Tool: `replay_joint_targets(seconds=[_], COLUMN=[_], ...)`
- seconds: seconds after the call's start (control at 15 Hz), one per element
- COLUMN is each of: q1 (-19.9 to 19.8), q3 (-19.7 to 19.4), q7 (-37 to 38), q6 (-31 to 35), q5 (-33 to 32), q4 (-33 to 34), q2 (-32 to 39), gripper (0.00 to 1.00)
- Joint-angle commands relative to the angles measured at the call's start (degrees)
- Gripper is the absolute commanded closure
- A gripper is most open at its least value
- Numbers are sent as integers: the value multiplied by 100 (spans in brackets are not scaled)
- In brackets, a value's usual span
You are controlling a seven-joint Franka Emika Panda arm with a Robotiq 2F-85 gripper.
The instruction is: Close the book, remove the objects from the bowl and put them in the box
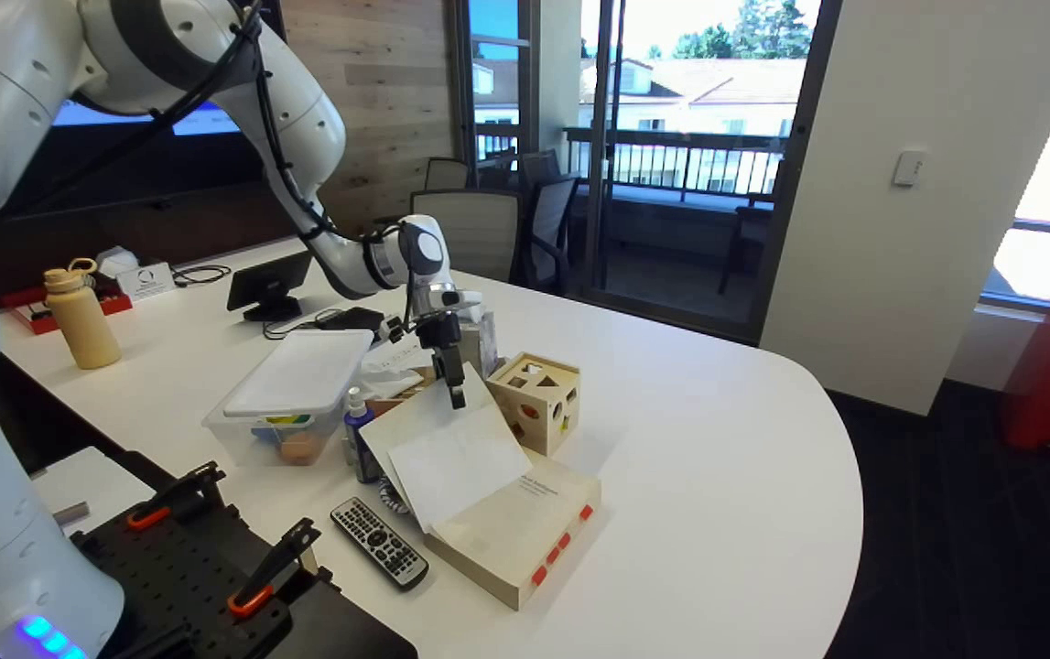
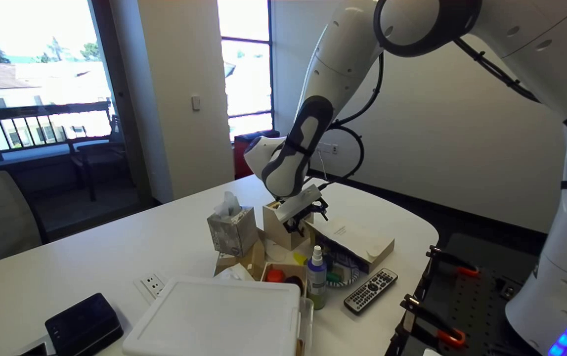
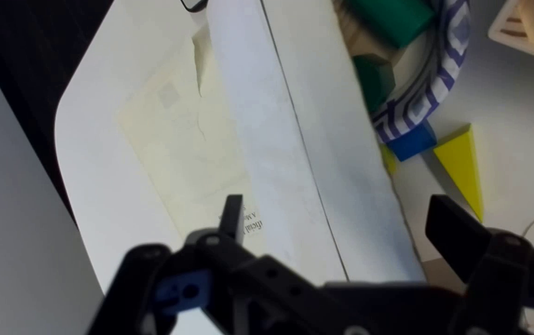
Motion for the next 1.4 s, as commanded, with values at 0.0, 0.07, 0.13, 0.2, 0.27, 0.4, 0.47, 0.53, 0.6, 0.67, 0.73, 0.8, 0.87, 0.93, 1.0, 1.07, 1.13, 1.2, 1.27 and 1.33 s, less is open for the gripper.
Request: replay_joint_targets(seconds=[0.0, 0.07, 0.13, 0.2, 0.27, 0.4, 0.47, 0.53, 0.6, 0.67, 0.73, 0.8, 0.87, 0.93, 1.0, 1.07, 1.13, 1.2, 1.27, 1.33], q1=[-55, -67, -88, -116, -154, -214, -259, -302, -357, -406, -464, -513, -552, -584, -618, -667, -710, -749, -783, -817], q3=[-69, -100, -122, -142, -155, -198, -212, -225, -238, -246, -254, -263, -283, -295, -312, -324, -335, -341, -358, -366], q7=[158, 186, 205, 227, 251, 315, 327, 334, 343, 351, 352, 360, 381, 411, 454, 529, 584, 642, 699, 766], q6=[-45, -21, -1, 15, 37, 43, 60, 75, 81, 78, 85, 94, 90, 82, 68, 82, 114, 127, 122, 126], q5=[-86, -95, -101, -107, -109, -138, -141, -141, -142, -141, -133, -135, -151, -161, -178, -189, -199, -203, -219, -232], q4=[-598, -696, -793, -888, -975, -1140, -1226, -1298, -1370, -1430, -1492, -1543, -1598, -1641, -1681, -1720, -1781, -1828, -1858, -1896], q2=[-498, -570, -652, -733, -813, -973, -1061, -1139, -1220, -1289, -1360, -1417, -1480, -1527, -1569, -1599, -1651, -1687, -1709, -1739], gripper=[0, 0, 0, 0, 0, 0, 0, 0, 0, 0, 0, 0, 0, 0, 0, 0, 0, 0, 0, 0])
